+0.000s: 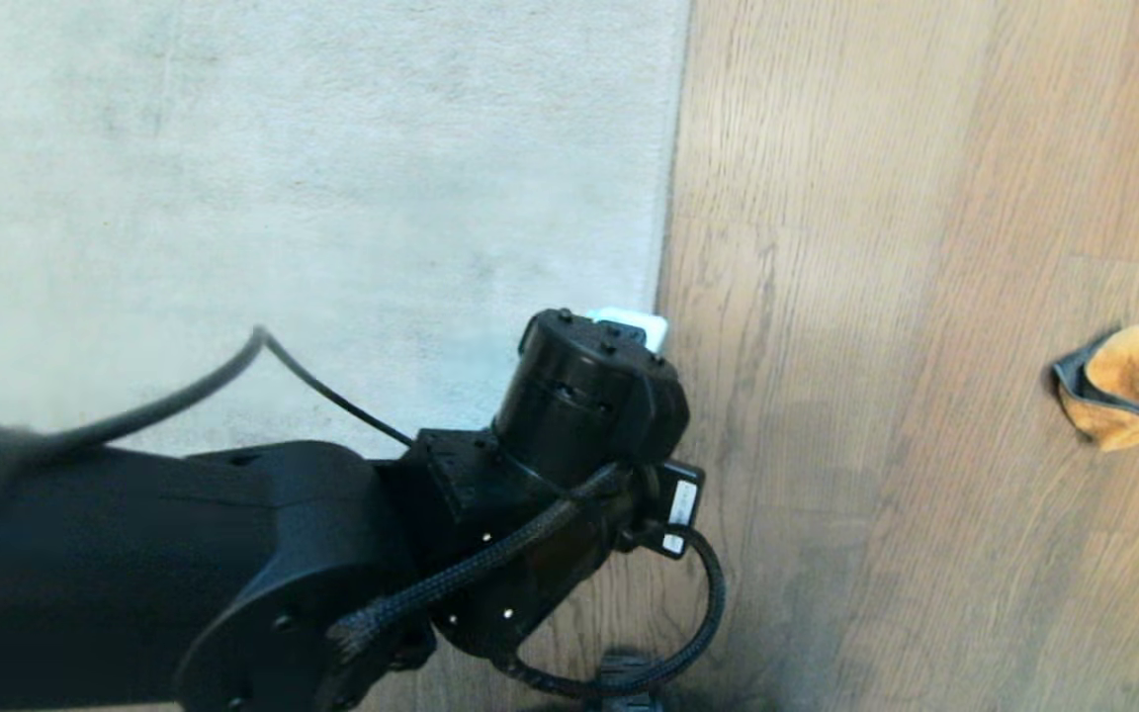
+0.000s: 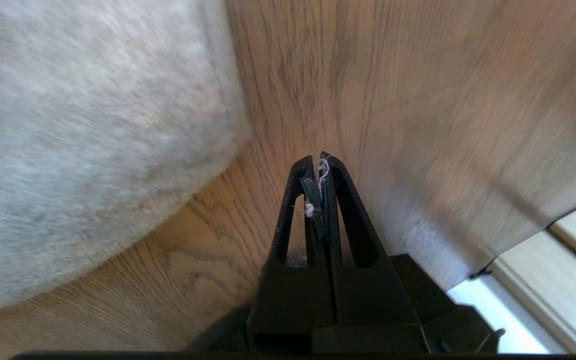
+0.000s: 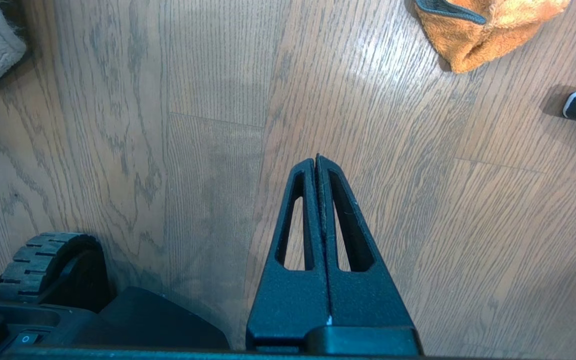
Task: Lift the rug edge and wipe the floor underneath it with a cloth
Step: Lay down the carpet
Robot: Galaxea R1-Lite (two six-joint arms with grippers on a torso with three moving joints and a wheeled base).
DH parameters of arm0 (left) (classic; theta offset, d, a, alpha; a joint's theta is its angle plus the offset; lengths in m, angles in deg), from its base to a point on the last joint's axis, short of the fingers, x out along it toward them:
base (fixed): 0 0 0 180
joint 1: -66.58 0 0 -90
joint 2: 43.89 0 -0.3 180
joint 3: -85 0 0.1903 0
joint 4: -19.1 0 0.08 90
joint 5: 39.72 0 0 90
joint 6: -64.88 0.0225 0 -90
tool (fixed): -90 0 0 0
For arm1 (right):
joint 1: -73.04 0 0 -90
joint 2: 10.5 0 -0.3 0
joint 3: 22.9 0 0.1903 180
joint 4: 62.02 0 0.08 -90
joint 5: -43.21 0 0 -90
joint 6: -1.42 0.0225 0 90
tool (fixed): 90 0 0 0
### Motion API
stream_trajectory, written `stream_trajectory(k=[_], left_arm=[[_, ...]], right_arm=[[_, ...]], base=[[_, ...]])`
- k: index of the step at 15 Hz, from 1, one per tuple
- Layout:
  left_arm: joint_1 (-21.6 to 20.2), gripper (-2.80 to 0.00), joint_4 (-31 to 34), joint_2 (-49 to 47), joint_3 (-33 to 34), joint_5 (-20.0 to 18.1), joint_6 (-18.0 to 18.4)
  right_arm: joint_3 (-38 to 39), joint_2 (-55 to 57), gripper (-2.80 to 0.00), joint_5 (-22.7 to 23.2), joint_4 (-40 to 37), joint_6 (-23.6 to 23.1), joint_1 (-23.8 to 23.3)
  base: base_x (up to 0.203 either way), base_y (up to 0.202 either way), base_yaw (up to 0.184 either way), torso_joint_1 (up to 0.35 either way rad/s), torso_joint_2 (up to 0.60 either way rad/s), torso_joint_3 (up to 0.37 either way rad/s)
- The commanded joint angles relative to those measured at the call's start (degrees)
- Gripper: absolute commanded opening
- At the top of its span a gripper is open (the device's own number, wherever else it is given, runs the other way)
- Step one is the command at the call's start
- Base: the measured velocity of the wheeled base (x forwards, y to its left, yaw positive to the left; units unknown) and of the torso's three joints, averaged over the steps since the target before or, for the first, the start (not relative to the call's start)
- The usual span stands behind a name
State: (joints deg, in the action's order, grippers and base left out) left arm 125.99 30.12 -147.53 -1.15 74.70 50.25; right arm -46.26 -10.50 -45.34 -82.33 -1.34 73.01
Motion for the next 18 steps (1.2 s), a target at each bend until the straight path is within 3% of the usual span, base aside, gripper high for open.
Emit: stream_trajectory(k=[1, 5, 10, 12, 18], left_arm=[[0.00, -2.80, 0.31, -3.53, 0.08, 0.15, -1.52], [-0.82, -2.80, 3.61, -5.29, 2.86, 0.40, -5.21], [-3.25, -2.80, 3.44, -8.26, 4.16, 0.63, -4.10], [-4.13, -2.80, 3.15, -9.30, 4.16, 0.81, -2.35], [-7.90, -2.80, -2.23, -12.10, 4.24, 0.72, 8.19]], right_arm=[[0.00, 0.09, -2.80, 0.04, 0.03, -0.06, -0.06], [0.00, 0.09, -2.80, 0.04, 0.03, -0.06, 0.02], [0.00, 0.09, -2.80, 0.04, 0.03, -0.06, 0.02], [0.00, 0.09, -2.80, 0.04, 0.03, -0.06, 0.02], [0.00, 0.09, -2.80, 0.04, 0.03, -0.06, -0.03]], base=[[0.000, 0.000, 0.000, 0.000, 0.00, 0.000], [0.000, 0.000, 0.000, 0.000, 0.00, 0.000], [0.000, 0.000, 0.000, 0.000, 0.00, 0.000], [0.000, 0.000, 0.000, 0.000, 0.00, 0.000], [0.000, 0.000, 0.000, 0.000, 0.00, 0.000]])
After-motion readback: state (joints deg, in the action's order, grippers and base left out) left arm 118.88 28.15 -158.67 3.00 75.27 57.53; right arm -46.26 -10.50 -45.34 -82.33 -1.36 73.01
